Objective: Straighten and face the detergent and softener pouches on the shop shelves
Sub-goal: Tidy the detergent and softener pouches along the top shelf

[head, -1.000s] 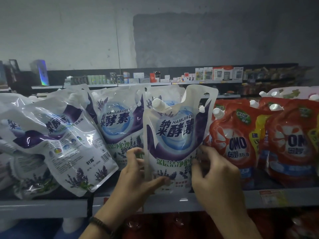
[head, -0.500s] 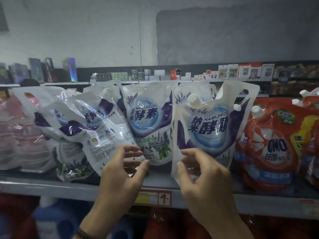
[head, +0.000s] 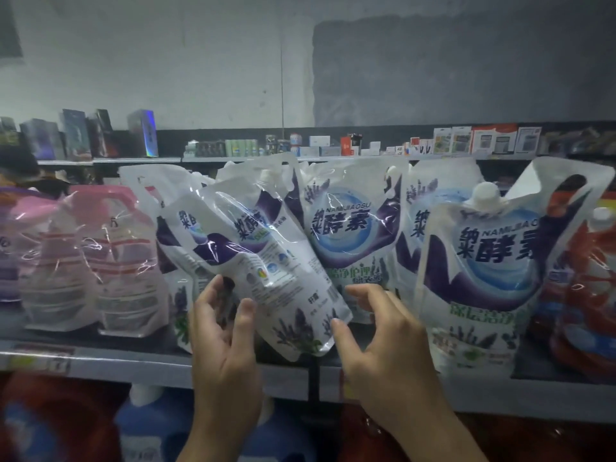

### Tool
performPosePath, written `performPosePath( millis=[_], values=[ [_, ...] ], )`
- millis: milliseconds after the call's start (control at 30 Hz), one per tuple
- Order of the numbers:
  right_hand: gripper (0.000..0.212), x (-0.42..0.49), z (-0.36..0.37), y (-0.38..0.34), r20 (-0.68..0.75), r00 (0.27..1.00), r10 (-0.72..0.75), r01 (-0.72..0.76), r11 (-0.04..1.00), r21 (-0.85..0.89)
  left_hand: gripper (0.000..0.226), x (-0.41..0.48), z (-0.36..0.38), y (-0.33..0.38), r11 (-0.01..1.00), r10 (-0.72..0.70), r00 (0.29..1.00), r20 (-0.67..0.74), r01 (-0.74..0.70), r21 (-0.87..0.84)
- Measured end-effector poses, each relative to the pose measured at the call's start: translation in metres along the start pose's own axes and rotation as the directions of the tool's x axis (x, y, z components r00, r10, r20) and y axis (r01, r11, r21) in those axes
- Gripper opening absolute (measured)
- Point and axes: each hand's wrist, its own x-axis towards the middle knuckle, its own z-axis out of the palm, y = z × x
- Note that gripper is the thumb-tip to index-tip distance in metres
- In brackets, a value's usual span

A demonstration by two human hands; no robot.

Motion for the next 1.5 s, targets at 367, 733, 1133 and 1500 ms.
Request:
performPosePath(
  millis=[367,733,1133,1500],
  values=[
    [0.064,0.017,0.052,-0.036,0.042,0.999,0.027,-0.026,0.999,-0.041,0.06,0.013,-0.003,0.006,0.858,-0.339,0.936,0.089,0.347,-0.379],
    [0.078,0.045,0.07,-0.05,0.109,0.994,-0.029,0.032,0.999,-0.034,0.048,0.017,0.016,0.015,0.704,-0.458,0.88,0.125,0.445,-0.554],
    [0.086,0.04,0.067,-0.043,0.106,0.993,-0.053,0.061,0.996,-0.068,0.043,0.015,0.021,0.013,0.745,-0.425,0.896,0.129,0.427,-0.512],
    [0.089,0.037,0.057,-0.041,0.077,0.994,-0.074,0.076,0.997,-0.022,0.061,0.007,0.026,0.016,0.815,-0.329,0.918,0.221,0.394,-0.425]
  ],
)
